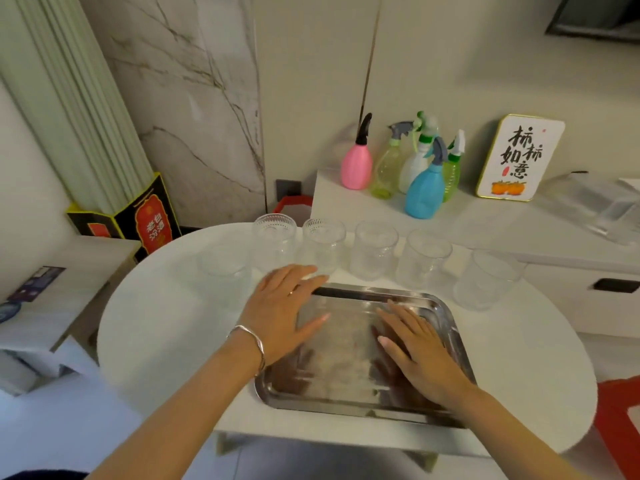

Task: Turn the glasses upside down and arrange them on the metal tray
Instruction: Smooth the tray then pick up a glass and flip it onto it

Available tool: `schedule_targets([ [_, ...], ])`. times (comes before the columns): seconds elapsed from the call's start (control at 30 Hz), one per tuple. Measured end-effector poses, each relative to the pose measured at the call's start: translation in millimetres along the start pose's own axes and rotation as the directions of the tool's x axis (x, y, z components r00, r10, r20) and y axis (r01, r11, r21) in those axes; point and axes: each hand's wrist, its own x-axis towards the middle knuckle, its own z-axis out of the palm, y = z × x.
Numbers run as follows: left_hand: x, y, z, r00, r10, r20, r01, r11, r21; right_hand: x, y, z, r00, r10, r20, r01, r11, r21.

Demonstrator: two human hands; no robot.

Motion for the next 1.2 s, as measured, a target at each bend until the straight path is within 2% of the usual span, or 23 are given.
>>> schedule_targets([
  [0.07, 2, -22, -24, 0.973, -0.133, -0.188, 0.134, 0.991, -0.006, 10, -20, -4, 1.000, -0.001, -0.024, 0.004, 0.990, 0.138],
  [0.1, 1, -36, -33, 0.947, -0.235, -0.218, 0.239, 0.971, -0.007, 15, -31, -5, 1.000, -0.001, -0.025, 0.006, 0.980, 0.197],
  [0.2, -5, -73, -42, 0.826, -0.555, -0.103, 0.551, 0.832, -0.068, 26, -68, -3, 1.000, 0.025, -0.003, -0.022, 0.928, 0.371],
  [0.27, -9, -85, -41, 0.735, -0.677, 0.048, 0.659, 0.694, -0.291, 30, -90, 0, 0.999, 0.039, 0.002, -0.036, 0.886, 0.462],
  [0.3, -10, -88, -39, 0.711, -0.695, 0.103, 0.673, 0.632, -0.383, 31, -101, 2, 0.999, 0.045, 0.001, -0.039, 0.861, 0.506],
  [0.37, -11, -87, -41, 0.695, -0.710, 0.111, 0.670, 0.584, -0.458, 31, -118, 2, 0.998, 0.066, 0.011, -0.060, 0.806, 0.589],
  [0.43, -15, -85, -46, 0.694, -0.718, 0.051, 0.650, 0.595, -0.473, 28, -131, 1, 0.993, 0.112, 0.039, -0.110, 0.741, 0.662],
  [0.5, -20, -80, -54, 0.712, -0.702, -0.002, 0.607, 0.617, -0.501, 23, -138, 1, 0.984, 0.158, 0.086, -0.169, 0.641, 0.749],
  [0.57, -23, -67, -69, 0.730, -0.681, -0.058, 0.515, 0.604, -0.608, 20, -141, -3, 0.975, 0.147, 0.167, -0.219, 0.505, 0.835],
  [0.63, -22, -45, -87, 0.729, -0.682, -0.048, 0.375, 0.458, -0.806, 17, -146, -13, 0.963, 0.066, 0.260, -0.267, 0.325, 0.907],
  [0.7, -20, -17, -102, 0.749, -0.658, 0.070, 0.250, 0.184, -0.951, 14, -152, -22, 0.953, 0.006, 0.302, -0.299, 0.152, 0.942],
  [0.73, -19, -3, -106, 0.771, -0.626, 0.119, 0.207, 0.069, -0.976, 13, -154, -25, 0.955, 0.016, 0.296, -0.296, 0.101, 0.950],
  [0.8, -18, 23, -108, 0.823, -0.548, 0.152, 0.159, -0.035, -0.987, 9, -157, -31, 0.963, 0.055, 0.264, -0.267, 0.048, 0.963],
  [0.87, -14, 47, -105, 0.855, -0.491, 0.165, 0.166, -0.042, -0.985, 2, -156, -42, 0.983, 0.060, 0.176, -0.179, 0.051, 0.982],
  [1.0, 4, 80, -89, 0.895, -0.383, 0.227, 0.268, 0.056, -0.962, -20, -132, -71, 0.990, 0.141, 0.021, -0.033, 0.083, 0.996],
  [1.1, 21, 91, -72, 0.909, -0.336, 0.247, 0.335, 0.237, -0.912, -33, -105, -91, 0.971, 0.216, -0.102, 0.056, 0.208, 0.976],
  [1.2, 39, 101, -52, 0.943, -0.250, 0.221, 0.303, 0.364, -0.881, -32, -82, -109, 0.941, 0.242, -0.236, 0.135, 0.371, 0.919],
])
